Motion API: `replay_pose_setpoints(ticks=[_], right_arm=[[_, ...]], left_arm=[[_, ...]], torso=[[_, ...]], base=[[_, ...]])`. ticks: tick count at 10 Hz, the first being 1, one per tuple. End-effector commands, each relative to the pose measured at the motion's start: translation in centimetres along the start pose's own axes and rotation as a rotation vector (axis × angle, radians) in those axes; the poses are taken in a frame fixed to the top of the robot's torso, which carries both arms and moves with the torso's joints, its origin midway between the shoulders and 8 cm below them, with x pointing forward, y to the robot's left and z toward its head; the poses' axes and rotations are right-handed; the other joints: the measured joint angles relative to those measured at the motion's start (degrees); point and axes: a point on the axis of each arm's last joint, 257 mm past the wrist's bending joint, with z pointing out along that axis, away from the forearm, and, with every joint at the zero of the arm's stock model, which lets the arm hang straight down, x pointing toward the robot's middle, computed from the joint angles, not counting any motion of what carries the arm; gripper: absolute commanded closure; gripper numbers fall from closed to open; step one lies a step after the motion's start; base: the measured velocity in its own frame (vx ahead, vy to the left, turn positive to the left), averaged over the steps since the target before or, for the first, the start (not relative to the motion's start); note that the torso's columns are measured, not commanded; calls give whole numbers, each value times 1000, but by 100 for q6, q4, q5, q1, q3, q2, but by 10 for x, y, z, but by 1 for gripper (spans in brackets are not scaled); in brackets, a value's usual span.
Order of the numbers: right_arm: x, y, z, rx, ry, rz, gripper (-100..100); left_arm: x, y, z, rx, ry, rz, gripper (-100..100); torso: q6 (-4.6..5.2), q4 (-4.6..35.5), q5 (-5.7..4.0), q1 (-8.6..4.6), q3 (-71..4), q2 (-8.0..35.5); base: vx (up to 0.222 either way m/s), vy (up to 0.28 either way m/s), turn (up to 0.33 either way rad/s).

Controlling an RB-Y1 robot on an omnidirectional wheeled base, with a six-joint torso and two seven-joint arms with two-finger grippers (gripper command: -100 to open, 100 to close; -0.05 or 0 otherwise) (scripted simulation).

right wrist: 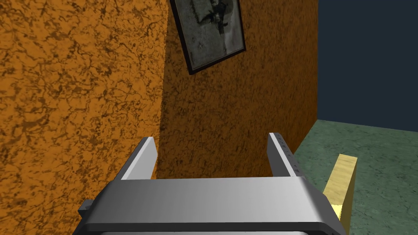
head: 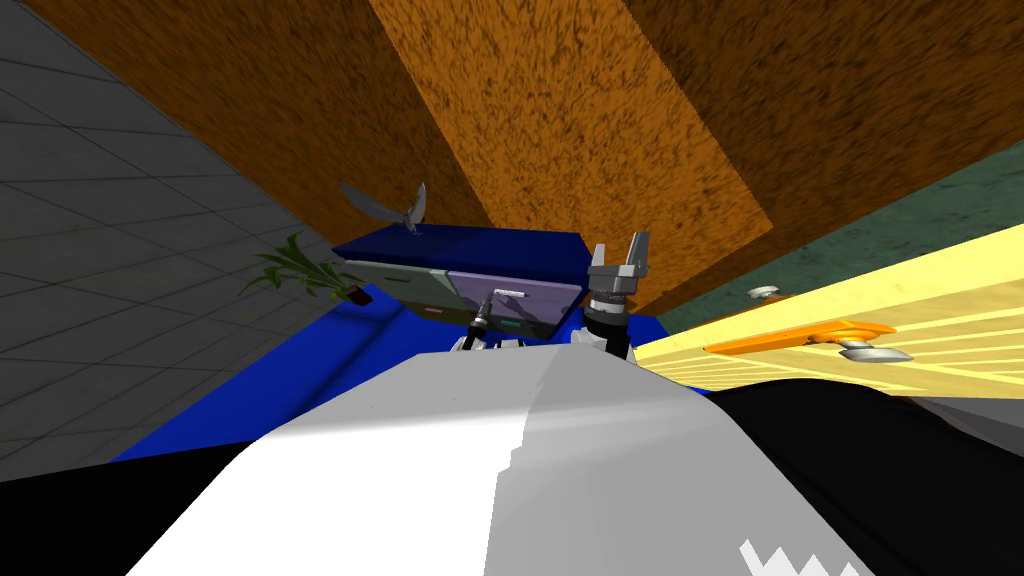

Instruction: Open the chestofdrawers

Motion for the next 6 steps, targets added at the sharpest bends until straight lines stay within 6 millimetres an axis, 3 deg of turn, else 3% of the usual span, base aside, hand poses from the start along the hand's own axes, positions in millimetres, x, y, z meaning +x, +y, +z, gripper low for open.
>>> replay_pose_setpoints(ticks=[1,4,5,6], right_arm=[[0,0,0,0,0,0,0],[0,0,0,0,0,0,0],[0,0,0,0,0,0,0],[0,0,0,0,0,0,0]], left_arm=[[26,-10,8,3,3,-58,-100],[19,-13,13,4,3,-46,-100],[19,-13,14,3,3,-46,100],[21,-15,15,5,6,-46,100]], torso=[[0,1,0,0,2,2],[0,-3,0,-2,-8,-15],[-1,-4,0,-1,-5,-7],[0,-1,0,0,3,3]], base=[[4,-15,5],[29,-9,0],[0,0,0],[-99,20,32]])
